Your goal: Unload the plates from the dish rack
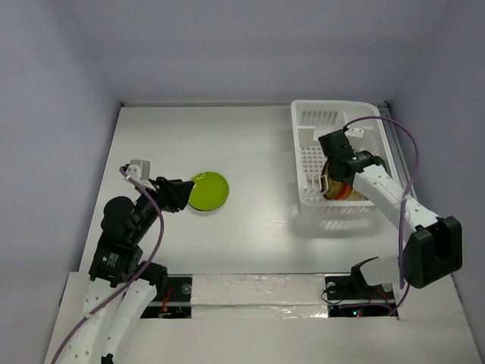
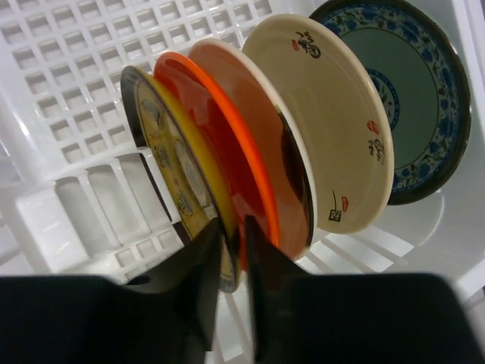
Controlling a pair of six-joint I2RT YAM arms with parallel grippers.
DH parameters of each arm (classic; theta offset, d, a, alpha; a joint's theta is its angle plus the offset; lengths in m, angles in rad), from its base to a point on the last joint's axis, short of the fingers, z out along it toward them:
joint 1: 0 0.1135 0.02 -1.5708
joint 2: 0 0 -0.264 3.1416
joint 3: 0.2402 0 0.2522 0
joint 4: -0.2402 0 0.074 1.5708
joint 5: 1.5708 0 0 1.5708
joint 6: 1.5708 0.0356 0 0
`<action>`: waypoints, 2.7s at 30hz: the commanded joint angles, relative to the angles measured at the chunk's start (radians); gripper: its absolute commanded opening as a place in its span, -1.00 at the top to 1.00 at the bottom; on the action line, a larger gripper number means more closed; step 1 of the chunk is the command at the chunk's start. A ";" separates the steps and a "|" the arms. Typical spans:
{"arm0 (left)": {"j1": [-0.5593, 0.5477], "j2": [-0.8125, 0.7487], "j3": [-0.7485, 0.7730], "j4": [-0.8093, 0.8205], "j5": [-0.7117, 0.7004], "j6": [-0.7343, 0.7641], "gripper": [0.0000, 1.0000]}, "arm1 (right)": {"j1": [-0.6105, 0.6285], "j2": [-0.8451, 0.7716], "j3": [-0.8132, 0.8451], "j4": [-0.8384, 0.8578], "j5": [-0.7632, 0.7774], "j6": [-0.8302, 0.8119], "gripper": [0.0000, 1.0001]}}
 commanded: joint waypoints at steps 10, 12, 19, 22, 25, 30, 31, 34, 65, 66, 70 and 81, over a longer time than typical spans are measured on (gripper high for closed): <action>-0.004 -0.007 0.001 0.041 0.011 0.005 0.16 | -0.009 -0.009 0.087 -0.002 0.046 -0.099 1.00; -0.004 -0.005 -0.001 0.041 0.014 0.005 0.16 | -0.009 -0.025 0.095 -0.015 0.068 -0.119 1.00; -0.004 -0.004 -0.002 0.043 0.012 0.005 0.16 | 0.064 -0.032 0.133 -0.061 0.137 -0.159 1.00; -0.004 -0.002 -0.002 0.044 0.012 0.005 0.16 | 0.087 -0.035 0.148 -0.063 0.164 -0.166 1.00; -0.004 -0.002 -0.002 0.043 0.012 0.005 0.16 | 0.109 -0.041 0.162 -0.046 0.184 -0.173 1.00; -0.004 0.001 -0.002 0.044 0.014 0.005 0.16 | 0.158 -0.091 0.236 -0.078 0.282 -0.135 1.00; -0.004 0.001 -0.002 0.043 0.012 0.005 0.16 | 0.170 -0.105 0.254 -0.083 0.289 -0.130 1.00; -0.004 0.002 -0.002 0.044 0.014 0.005 0.16 | 0.234 -0.165 0.315 -0.054 0.274 -0.115 1.00; 0.014 -0.004 0.001 0.038 0.004 0.003 0.16 | 0.497 0.586 0.343 0.673 -0.594 0.233 0.99; 0.014 -0.002 0.001 0.038 0.006 0.003 0.16 | 0.497 0.588 0.336 0.682 -0.587 0.235 0.98; 0.014 -0.002 -0.001 0.038 0.004 0.003 0.16 | 0.497 0.594 0.323 0.672 -0.571 0.252 0.83; 0.014 -0.008 -0.001 0.040 0.004 0.003 0.16 | 0.497 0.542 0.291 0.601 -0.513 0.207 0.24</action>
